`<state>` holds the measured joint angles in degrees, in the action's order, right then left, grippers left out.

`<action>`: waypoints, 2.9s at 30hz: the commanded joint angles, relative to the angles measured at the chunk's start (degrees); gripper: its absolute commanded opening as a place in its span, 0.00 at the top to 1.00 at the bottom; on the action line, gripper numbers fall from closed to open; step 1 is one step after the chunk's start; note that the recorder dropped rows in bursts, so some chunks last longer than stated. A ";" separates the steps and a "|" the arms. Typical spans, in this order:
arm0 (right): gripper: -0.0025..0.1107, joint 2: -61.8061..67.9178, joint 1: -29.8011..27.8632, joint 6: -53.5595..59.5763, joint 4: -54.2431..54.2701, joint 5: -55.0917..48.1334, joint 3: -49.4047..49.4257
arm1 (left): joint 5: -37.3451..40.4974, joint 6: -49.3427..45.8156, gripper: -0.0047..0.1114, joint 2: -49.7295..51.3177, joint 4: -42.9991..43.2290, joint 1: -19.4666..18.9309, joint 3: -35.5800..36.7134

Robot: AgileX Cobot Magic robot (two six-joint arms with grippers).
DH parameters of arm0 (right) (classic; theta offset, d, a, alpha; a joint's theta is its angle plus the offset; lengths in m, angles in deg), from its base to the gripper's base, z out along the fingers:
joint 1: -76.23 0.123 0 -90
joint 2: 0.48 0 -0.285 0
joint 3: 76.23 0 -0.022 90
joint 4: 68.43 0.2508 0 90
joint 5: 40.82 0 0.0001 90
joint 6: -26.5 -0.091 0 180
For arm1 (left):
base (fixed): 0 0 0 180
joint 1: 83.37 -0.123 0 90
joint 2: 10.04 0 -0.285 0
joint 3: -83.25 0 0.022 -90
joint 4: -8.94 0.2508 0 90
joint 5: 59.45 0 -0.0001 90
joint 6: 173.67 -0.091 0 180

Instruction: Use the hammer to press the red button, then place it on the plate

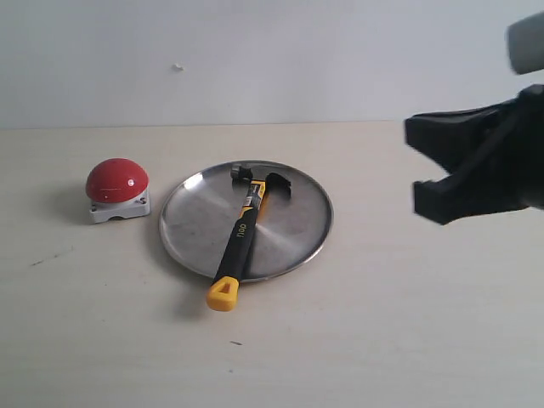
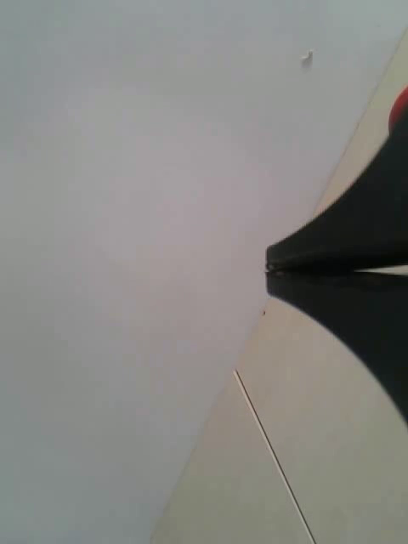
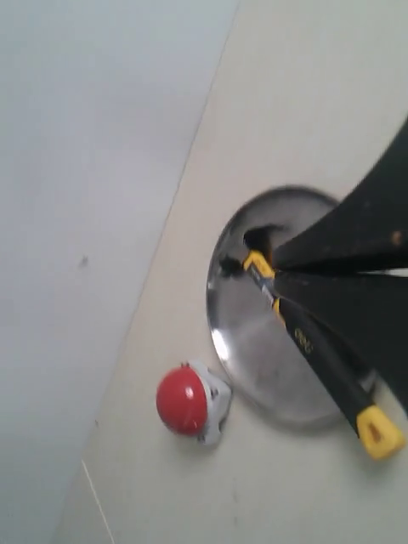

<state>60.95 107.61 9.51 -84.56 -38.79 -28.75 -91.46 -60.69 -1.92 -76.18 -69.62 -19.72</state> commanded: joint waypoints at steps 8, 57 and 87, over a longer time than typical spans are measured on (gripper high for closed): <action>0.98 -22.64 -29.73 -3.25 -0.31 -3.70 12.29 | 0.15 -0.27 0.96 -0.33 0.28 -0.13 0.19; 0.98 -53.64 -38.65 10.89 11.61 -18.11 27.88 | 0.26 -0.27 0.96 -0.33 0.28 -0.13 0.19; 0.98 -53.64 -38.65 10.89 12.84 -17.37 29.73 | 0.16 -0.27 0.96 -0.33 0.28 -0.13 0.19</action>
<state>7.61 69.26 19.96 -71.74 -56.92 0.72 -91.46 -60.79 -1.92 -76.18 -69.62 -19.72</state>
